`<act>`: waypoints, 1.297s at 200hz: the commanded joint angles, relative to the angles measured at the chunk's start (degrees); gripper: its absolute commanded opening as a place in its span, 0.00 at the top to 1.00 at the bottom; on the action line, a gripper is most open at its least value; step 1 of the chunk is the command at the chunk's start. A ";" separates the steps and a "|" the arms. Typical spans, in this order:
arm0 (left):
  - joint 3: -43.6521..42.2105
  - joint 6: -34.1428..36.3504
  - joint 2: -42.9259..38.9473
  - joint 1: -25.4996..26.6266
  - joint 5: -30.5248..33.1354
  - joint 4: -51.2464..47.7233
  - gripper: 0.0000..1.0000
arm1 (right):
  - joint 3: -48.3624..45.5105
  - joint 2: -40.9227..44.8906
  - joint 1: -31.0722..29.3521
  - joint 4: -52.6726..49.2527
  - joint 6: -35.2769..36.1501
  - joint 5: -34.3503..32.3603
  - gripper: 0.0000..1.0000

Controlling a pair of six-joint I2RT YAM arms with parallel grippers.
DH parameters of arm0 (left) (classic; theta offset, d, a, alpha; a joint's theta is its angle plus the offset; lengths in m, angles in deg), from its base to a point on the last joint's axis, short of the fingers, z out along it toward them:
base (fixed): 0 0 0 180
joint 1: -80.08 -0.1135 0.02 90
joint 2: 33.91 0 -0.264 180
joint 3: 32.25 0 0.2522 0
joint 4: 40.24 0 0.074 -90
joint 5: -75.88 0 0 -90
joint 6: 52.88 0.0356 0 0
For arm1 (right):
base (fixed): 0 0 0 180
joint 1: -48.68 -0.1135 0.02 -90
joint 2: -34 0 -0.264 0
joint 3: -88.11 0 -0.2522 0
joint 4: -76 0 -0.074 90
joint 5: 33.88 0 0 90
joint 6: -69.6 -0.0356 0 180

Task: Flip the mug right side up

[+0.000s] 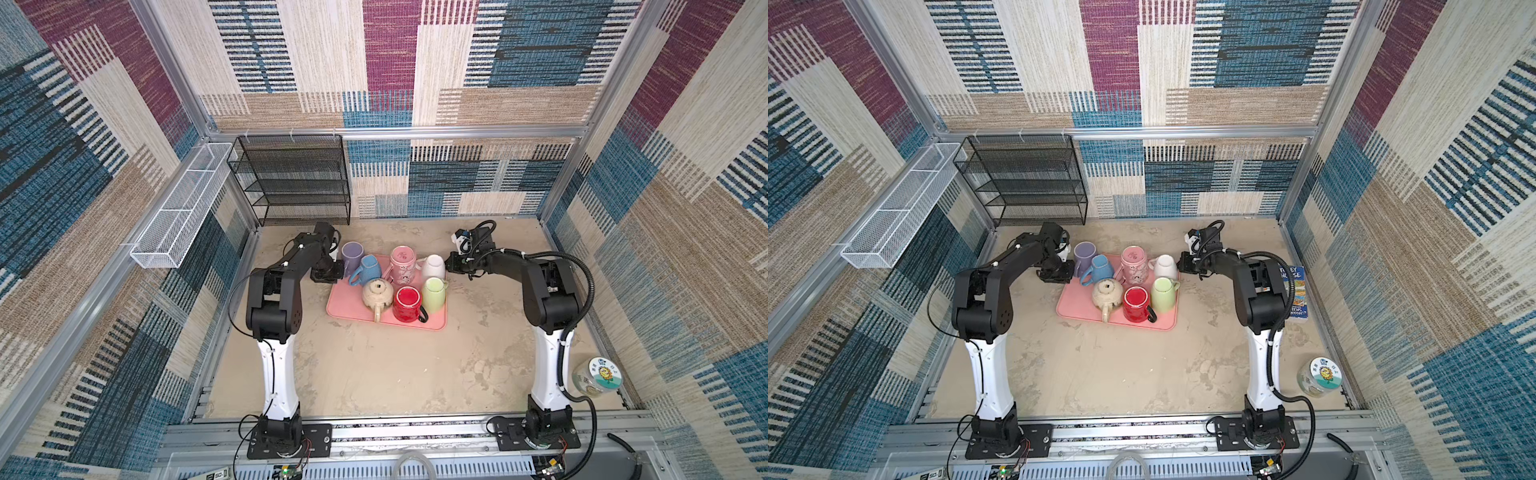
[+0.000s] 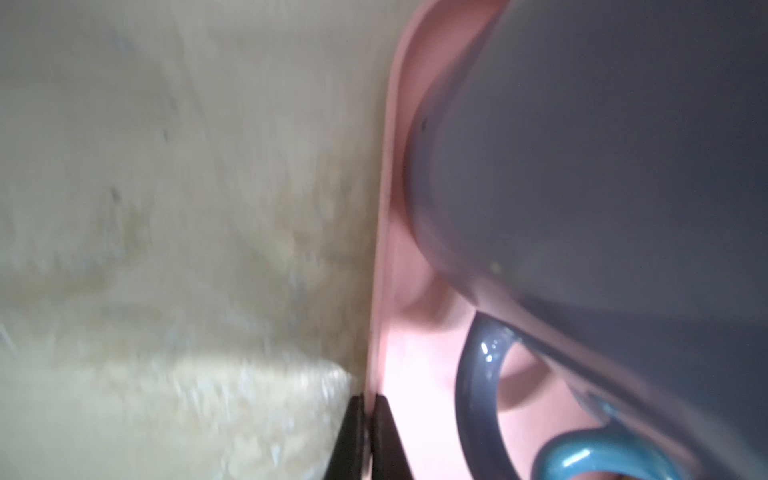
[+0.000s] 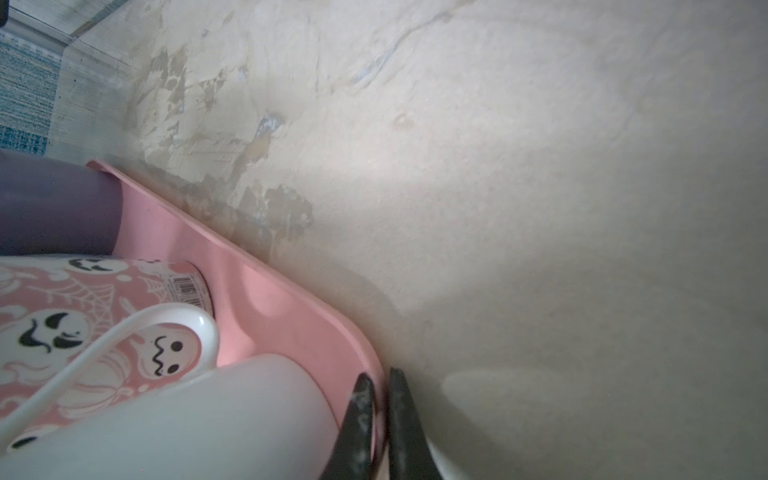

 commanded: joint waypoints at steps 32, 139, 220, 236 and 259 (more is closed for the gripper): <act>-16.20 -11.21 -10.50 2.67 -2.37 10.83 1.00 | -6.05 3.10 -0.12 -1.50 -1.02 -0.41 1.00; -42.97 -20.50 -30.04 9.50 3.74 23.90 1.00 | -24.78 15.04 -0.36 3.58 -4.50 -0.83 1.00; -54.17 -23.40 -37.69 13.23 4.78 27.53 1.00 | -38.57 25.49 -0.88 5.97 -6.99 -1.81 1.00; -55.38 -23.57 -39.34 13.42 4.69 27.50 1.00 | -40.84 27.05 -0.98 6.66 -7.46 -1.91 1.00; -56.37 -24.79 -41.60 14.40 4.98 27.35 1.00 | -43.54 30.03 -1.44 7.47 -8.21 -1.68 1.00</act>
